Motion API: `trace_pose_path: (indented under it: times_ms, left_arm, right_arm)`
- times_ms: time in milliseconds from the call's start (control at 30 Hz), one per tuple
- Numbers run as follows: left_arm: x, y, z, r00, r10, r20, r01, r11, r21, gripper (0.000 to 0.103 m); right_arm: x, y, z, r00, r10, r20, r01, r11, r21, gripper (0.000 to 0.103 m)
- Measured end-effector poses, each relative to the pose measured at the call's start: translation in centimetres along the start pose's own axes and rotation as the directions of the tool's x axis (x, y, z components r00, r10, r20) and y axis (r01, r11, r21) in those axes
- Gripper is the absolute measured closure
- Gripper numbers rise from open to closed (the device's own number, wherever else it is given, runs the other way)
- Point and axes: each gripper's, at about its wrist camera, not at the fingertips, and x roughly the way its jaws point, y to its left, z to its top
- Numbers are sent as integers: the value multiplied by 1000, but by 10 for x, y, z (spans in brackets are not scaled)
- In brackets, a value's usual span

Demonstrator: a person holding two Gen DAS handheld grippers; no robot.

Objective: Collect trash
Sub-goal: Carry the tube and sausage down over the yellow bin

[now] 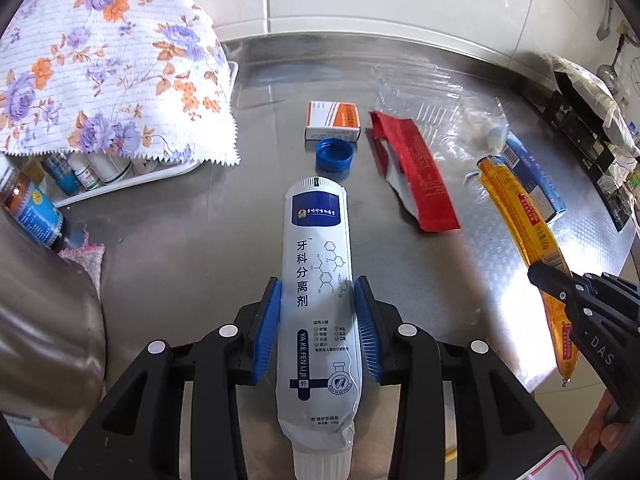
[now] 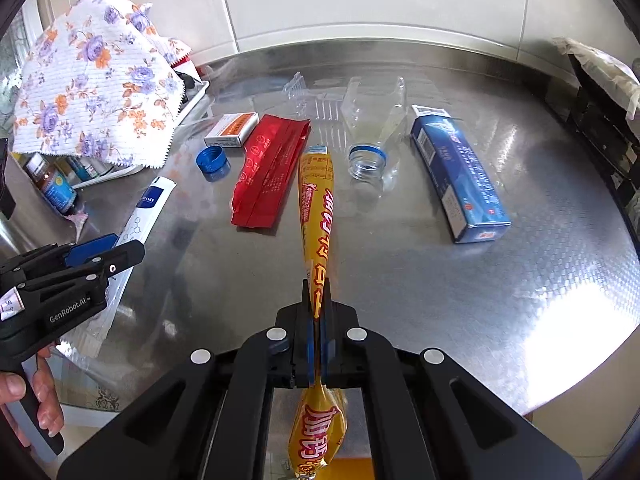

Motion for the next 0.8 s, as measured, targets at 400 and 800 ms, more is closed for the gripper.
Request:
trace_pose_path:
  times_ms: [400, 800]
  left_arm:
    - [-54, -62, -43, 998, 49, 33, -48, 999, -22, 66]
    - [-103, -123, -94, 995, 74, 60, -71, 996, -53, 66]
  right_arm:
    - [-62, -39, -42, 997, 71, 29, -69, 996, -56, 100]
    - [-132, -73, -89, 989, 135, 58, -126, 983, -136, 100]
